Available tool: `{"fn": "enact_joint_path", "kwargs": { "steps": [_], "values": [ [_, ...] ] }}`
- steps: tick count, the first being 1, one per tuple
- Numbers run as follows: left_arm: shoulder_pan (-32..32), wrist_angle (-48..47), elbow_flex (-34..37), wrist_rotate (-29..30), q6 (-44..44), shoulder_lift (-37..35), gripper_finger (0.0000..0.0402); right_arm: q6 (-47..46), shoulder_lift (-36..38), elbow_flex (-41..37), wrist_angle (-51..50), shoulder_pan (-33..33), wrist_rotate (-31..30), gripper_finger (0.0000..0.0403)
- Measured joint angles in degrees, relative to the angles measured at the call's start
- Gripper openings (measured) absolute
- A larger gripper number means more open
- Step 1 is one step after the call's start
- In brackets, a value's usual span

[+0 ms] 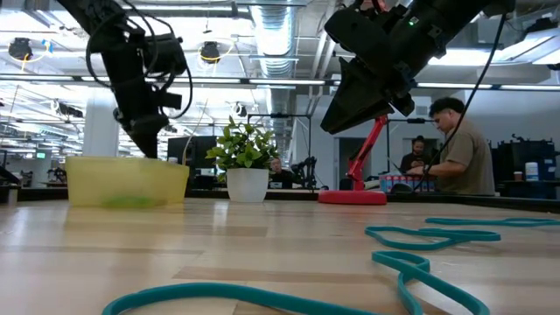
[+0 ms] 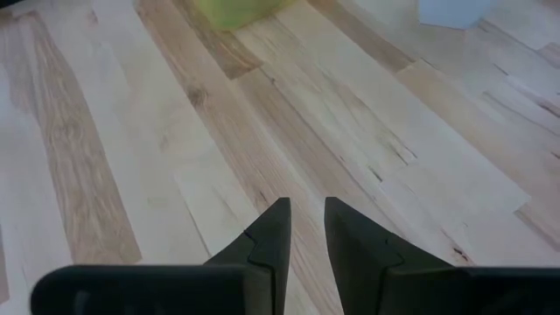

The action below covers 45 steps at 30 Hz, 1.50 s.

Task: Pick and place items into bin
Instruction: Adjust the yellow rubber band into the yellow bin

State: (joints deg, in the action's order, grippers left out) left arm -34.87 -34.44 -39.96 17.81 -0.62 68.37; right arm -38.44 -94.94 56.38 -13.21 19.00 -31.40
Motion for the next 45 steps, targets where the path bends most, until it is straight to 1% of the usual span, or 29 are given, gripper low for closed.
{"fn": "enact_joint_path", "kwargs": {
  "steps": [3,8,10,15,18,24,26,31,39,42,45],
  "values": [
    [0.07,2.47,2.53,-0.43,-0.21,1.46,0.0132,0.0,0.0,0.0,0.02,0.0,0.0,0.0067],
    [0.21,2.8,2.93,5.69,-0.01,2.92,0.0132,0.0,0.0,0.0,0.0,0.0,-0.04,0.0067],
    [0.22,4.81,2.9,5.31,-0.2,2.92,0.0132,0.0,0.0,0.0,0.02,-0.02,-0.05,0.0067],
    [0.22,5.94,2.9,3.98,-1.03,2.92,0.0125,0.0,0.0,0.0,0.0,-0.02,-0.09,0.0067],
    [0.21,5.62,2.9,3.95,-1.22,2.92,0.0103,0.0,0.0,0.0,0.0,-0.02,-0.13,0.0067],
    [0.2,5.68,2.9,3.38,-1.69,2.92,0.0017,0.02,0.0,0.0,0.0,-0.02,-0.13,0.0067],
    [0.2,5.68,2.9,2.76,-1.65,2.92,0.0006,0.02,0.0,0.0,0.0,-0.02,-0.13,0.0067],
    [1.26,5.64,2.9,-2.09,-1.58,2.92,0.0002,0.02,0.0,0.0,0.0,-0.02,-0.13,0.0067],
    [5.11,1.76,2.88,-2.43,0.81,2.02,0.0001,0.05,0.0,0.0,0.0,-0.02,-0.13,0.0067],
    [5.74,0.85,2.88,-1.02,1.68,2.02,0.0005,0.82,0.0,0.0,0.0,-0.02,-0.13,0.0067],
    [6.08,0.48,2.88,4.22,3.54,2.02,0.0014,0.91,0.0,0.0,0.0,-0.02,-0.11,0.0067]
  ]
}}
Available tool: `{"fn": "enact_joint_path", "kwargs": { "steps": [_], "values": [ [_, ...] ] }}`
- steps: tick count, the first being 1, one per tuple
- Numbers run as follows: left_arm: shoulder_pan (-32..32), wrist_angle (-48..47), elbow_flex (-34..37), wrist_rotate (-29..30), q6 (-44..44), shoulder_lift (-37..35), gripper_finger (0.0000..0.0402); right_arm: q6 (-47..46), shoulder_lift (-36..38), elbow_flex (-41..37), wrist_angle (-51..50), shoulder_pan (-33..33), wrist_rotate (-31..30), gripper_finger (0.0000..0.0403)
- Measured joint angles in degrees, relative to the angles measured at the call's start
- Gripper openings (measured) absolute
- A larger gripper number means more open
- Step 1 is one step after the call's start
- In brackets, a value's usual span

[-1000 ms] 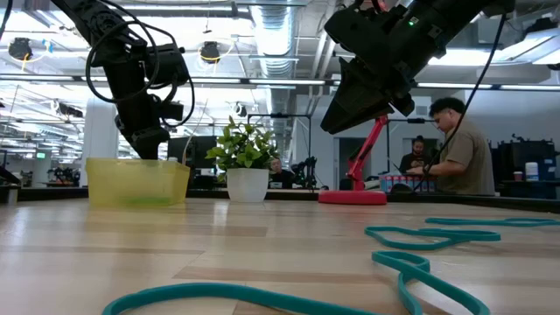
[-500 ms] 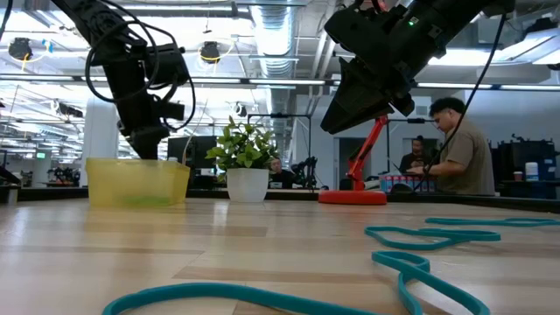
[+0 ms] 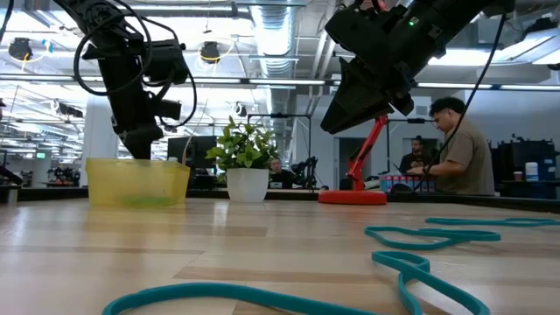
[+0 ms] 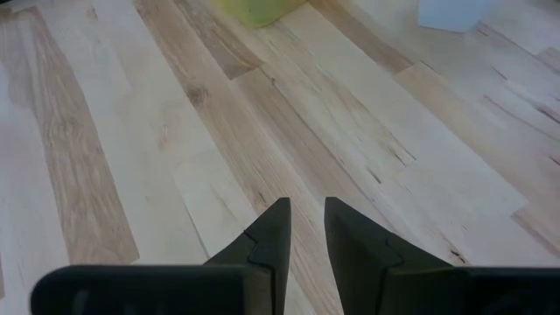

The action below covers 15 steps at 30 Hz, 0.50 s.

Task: Pick and place items into bin
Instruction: Adjust the yellow rubber band into the yellow bin

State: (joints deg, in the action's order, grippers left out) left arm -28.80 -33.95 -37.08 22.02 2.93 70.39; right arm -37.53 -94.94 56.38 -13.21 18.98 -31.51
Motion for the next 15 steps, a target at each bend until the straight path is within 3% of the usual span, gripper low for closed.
{"fn": "enact_joint_path", "kwargs": {
  "steps": [3,8,12,15],
  "values": [
    [-0.2,0.02,0.0,2.66,1.33,0.0,0.0033,0.0,0.0,0.0,0.0,0.0,0.0,0.0067],
    [-0.5,-0.01,0.0,-1.44,4.86,0.0,0.0081,0.01,0.0,0.0,0.0,0.0,0.0,0.0067],
    [-0.53,-0.01,0.0,3.52,8.21,0.0,0.0114,0.01,0.0,0.0,0.01,0.0,0.03,0.0067],
    [-0.59,0.0,0.0,3.05,11.53,0.0,0.0129,0.01,0.0,0.0,0.02,0.0,0.13,0.0067]
  ]
}}
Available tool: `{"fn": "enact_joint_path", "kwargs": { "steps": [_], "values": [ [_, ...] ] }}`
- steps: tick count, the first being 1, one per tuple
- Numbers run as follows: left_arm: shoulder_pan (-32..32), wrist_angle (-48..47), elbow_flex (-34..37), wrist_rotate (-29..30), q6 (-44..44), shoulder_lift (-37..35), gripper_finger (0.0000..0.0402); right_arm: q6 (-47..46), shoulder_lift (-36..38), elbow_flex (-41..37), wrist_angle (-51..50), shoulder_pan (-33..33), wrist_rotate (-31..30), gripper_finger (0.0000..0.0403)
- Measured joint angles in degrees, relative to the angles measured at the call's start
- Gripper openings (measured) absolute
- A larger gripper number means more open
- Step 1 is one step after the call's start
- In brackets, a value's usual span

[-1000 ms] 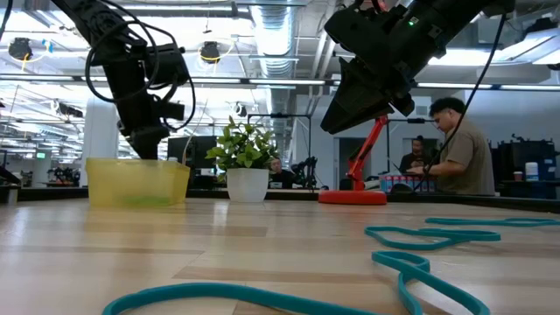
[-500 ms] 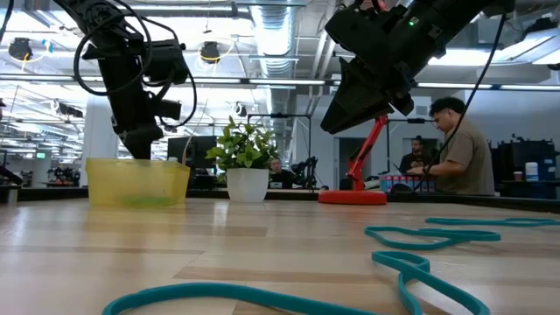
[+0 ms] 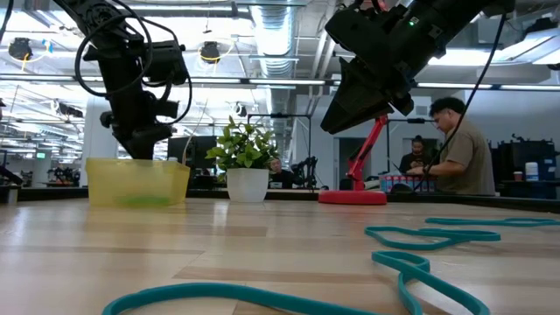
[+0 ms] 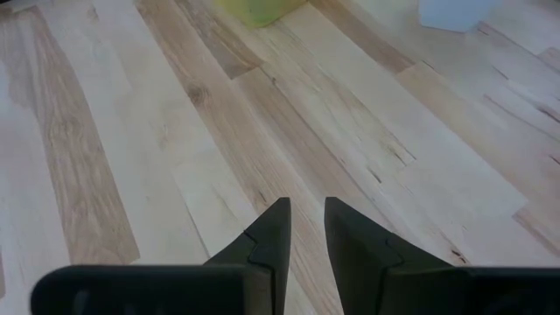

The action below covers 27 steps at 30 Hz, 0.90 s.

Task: Pick and place items into bin
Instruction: Adjust the yellow rubber band into the yellow bin

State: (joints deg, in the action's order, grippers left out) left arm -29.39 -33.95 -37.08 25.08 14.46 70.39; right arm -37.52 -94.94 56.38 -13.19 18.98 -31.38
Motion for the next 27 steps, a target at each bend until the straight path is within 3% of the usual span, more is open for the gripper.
{"fn": "enact_joint_path", "kwargs": {
  "steps": [5,11,19,27],
  "values": [
    [0.07,3.82,3.06,-2.36,1.85,0.0,0.0133,0.0,0.0,0.0,-0.01,0.0,0.02,0.0067],
    [0.07,5.01,6.32,3.44,4.5,0.02,0.0133,0.0,0.0,0.0,0.0,0.0,0.02,0.0067],
    [0.02,12.01,7.52,3.14,4.73,0.02,0.0132,0.0,0.0,0.0,0.0,0.0,-0.02,0.0067],
    [-0.7,11.8,7.52,4.16,7.84,0.02,0.0132,0.02,0.0,0.0,0.0,0.0,-0.07,0.0067]
  ]
}}
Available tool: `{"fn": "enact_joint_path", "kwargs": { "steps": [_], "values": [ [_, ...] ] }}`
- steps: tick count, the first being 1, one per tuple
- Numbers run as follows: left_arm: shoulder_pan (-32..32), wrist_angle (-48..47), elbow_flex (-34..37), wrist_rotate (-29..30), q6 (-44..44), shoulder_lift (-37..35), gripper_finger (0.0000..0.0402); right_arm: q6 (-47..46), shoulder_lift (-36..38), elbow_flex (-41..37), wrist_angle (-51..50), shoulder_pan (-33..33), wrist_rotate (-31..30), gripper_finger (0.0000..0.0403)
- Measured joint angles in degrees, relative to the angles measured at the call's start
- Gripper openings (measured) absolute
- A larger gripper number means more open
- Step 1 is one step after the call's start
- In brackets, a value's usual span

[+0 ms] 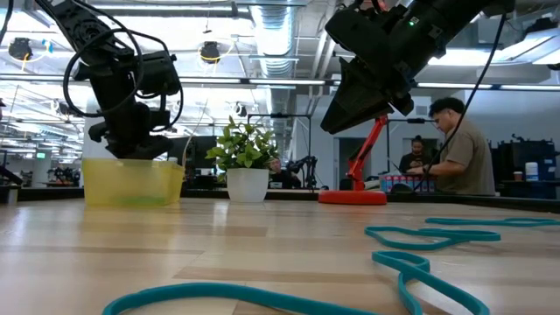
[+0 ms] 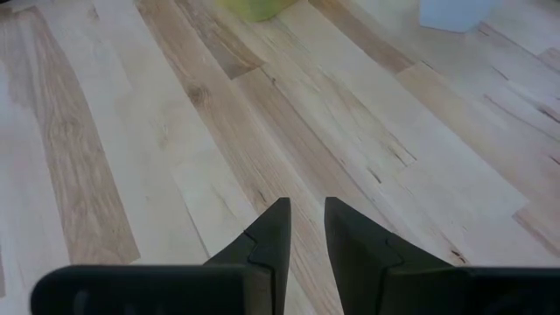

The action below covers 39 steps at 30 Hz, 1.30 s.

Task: Pick and place items into bin
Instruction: Adjust the yellow rubber band into the yellow bin

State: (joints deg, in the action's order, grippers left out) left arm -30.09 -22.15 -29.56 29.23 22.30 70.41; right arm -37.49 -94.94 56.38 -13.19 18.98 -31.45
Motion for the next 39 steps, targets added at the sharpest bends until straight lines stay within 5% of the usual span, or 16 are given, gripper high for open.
{"fn": "enact_joint_path", "kwargs": {
  "steps": [9,22,34,39],
  "values": [
    [1.37,-1.07,0.0,-2.4,2.55,0.0,0.0132,0.11,0.0,0.0,0.02,0.0,-0.26,0.0067],
    [0.83,-1.93,0.0,4.55,7.52,0.12,0.0132,0.46,0.0,0.0,0.0,0.0,-0.32,0.0067],
    [0.53,7.33,-0.04,5.18,5.94,14.23,0.0131,0.52,0.0,0.0,0.02,0.0,-0.36,0.0067],
    [2.07,9.41,-0.07,7.53,4.13,15.78,0.0095,0.59,0.0,0.0,0.0,-0.37,-0.55,0.0067]
  ]
}}
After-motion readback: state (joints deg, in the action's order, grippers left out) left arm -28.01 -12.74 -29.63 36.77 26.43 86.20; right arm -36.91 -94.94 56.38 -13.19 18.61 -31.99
